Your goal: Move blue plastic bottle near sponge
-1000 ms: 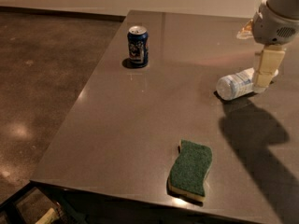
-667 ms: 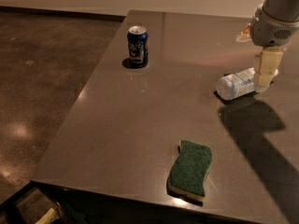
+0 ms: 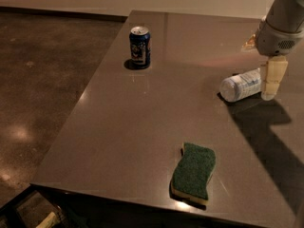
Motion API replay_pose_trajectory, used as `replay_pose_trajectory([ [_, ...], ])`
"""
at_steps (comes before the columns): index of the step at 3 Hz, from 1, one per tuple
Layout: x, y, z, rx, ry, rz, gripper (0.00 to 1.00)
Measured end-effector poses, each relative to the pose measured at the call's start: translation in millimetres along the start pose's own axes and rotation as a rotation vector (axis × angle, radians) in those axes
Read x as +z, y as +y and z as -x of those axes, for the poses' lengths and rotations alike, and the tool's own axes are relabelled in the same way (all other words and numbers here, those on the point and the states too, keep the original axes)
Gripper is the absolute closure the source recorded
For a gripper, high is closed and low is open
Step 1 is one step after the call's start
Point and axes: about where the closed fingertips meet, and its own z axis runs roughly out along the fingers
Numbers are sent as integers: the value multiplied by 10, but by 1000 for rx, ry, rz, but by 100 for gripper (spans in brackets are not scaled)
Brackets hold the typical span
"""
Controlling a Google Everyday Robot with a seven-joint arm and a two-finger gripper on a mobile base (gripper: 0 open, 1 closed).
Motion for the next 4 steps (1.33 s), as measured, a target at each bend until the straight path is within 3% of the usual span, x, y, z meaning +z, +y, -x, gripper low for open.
replay_pose_trajectory([
  [1, 107, 19, -54, -10, 0, 19, 0],
  [2, 149, 42, -80, -15, -9, 30, 17],
  [4, 143, 110, -74, -25, -30, 39, 64],
])
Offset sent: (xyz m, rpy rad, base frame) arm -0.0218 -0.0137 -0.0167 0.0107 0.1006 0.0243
